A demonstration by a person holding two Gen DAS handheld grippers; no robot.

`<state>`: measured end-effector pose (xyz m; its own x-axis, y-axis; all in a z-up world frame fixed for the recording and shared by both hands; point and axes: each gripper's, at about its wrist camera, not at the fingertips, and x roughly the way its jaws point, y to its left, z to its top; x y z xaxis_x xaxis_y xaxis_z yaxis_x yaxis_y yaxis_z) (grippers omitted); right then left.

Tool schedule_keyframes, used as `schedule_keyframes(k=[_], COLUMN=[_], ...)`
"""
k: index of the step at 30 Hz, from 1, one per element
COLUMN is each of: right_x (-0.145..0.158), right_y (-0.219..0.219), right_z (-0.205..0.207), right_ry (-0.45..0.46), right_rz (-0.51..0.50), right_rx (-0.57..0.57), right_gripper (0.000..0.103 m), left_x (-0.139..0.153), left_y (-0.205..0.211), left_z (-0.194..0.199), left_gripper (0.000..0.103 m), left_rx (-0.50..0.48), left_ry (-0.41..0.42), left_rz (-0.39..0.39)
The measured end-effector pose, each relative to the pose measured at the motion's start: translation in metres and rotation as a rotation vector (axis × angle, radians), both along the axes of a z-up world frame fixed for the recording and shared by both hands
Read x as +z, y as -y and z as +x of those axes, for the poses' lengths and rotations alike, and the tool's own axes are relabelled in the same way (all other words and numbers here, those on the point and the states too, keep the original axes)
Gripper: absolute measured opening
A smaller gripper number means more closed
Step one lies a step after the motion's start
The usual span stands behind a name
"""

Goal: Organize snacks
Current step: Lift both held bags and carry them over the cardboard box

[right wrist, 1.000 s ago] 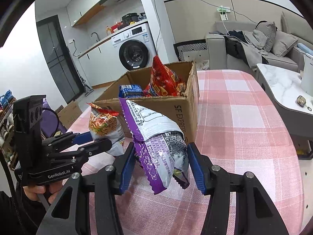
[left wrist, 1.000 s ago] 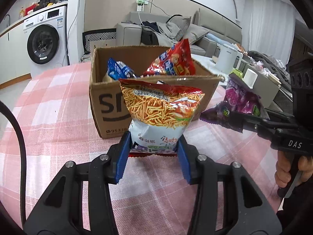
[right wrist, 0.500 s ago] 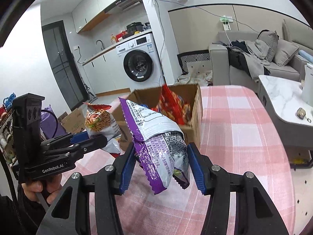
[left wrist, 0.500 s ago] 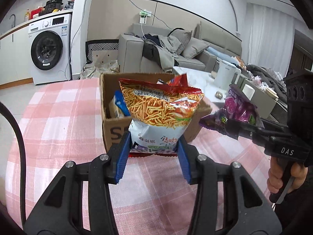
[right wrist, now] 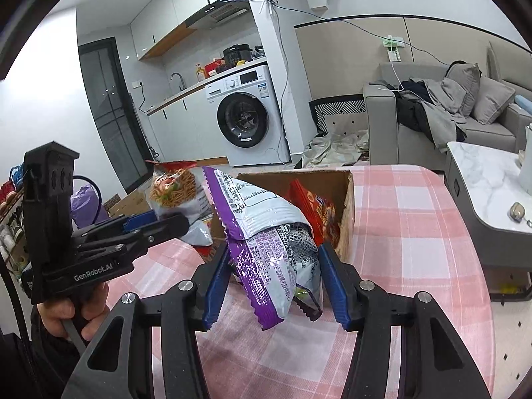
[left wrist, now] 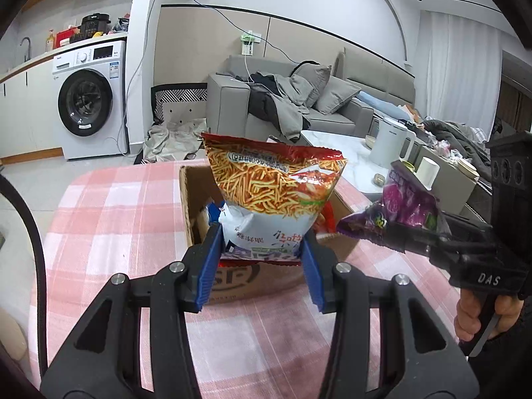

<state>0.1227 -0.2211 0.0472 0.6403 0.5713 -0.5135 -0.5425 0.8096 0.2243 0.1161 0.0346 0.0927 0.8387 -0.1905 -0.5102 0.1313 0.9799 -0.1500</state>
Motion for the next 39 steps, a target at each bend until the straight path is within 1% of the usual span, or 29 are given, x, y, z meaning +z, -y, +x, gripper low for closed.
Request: schedule_keyframes(k=[7,14,27,35,39], right_x=[0.009,0.008,-0.005,-0.012,-0.014], right_y=[-0.012,-0.021,-0.036,-0.045,-0.045], right_z=[0.013,0.03,0.065,0.08,0.09], right_ry=[0.013,-0.005,-0.051,-0.084,-0.097], right_rz=[-0.014,-0.033,-0.062,-0.055,-0.053], right_rx=[0.015,0.024,0.04,0.065,0.056], right_gripper=[0.053,0.053,0.053,0.053,0.053], left_x=[0.005,0.004,-0.011,-0.024,-0.029], left_y=[0.003,0.002,0.0,0.0,0.004], left_z=[0.024,0.053,0.108,0.137,0.15], left_gripper=[0.043,0.043,0.043,0.043,0.043], left_rx=[0.015,0.032,0.051,0.054,0.052], left_ry=[-0.008,-0.031,-0.063,-0.091,-0.094], left_rz=[0.027,0.053,0.076,0.094,0.105])
